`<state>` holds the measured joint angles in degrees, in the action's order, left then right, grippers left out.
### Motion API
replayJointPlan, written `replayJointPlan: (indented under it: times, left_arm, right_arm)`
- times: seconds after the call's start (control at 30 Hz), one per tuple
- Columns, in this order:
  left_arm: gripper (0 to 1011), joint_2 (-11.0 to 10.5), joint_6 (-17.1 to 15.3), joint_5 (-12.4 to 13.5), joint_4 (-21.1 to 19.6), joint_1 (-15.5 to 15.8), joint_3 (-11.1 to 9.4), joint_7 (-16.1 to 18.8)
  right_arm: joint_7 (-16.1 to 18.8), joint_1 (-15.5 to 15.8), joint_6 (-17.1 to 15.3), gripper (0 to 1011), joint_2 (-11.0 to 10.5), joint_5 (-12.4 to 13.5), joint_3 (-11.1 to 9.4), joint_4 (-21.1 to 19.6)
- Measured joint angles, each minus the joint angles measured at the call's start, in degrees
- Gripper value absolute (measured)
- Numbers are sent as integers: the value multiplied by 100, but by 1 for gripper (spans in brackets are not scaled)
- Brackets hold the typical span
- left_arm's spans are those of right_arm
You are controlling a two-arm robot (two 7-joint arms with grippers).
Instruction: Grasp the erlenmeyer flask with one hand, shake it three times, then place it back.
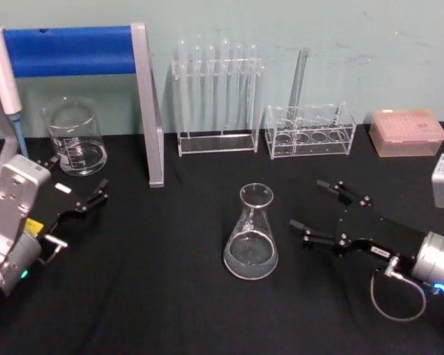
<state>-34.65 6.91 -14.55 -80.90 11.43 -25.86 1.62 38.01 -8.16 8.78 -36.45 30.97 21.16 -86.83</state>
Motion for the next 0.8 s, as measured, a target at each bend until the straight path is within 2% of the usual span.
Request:
replayJointPlan:
  times: [0.2, 0.8]
  left_arm:
    - [1001, 0, 0, 0, 0, 0, 0, 0]
    - [1001, 0, 0, 0, 0, 0, 0, 0]
  right_arm:
    - [236, -222, -127, 1000, 135, 6, 216, 175]
    - [452, -804, -246, 1000, 488, -22, 654, 734]
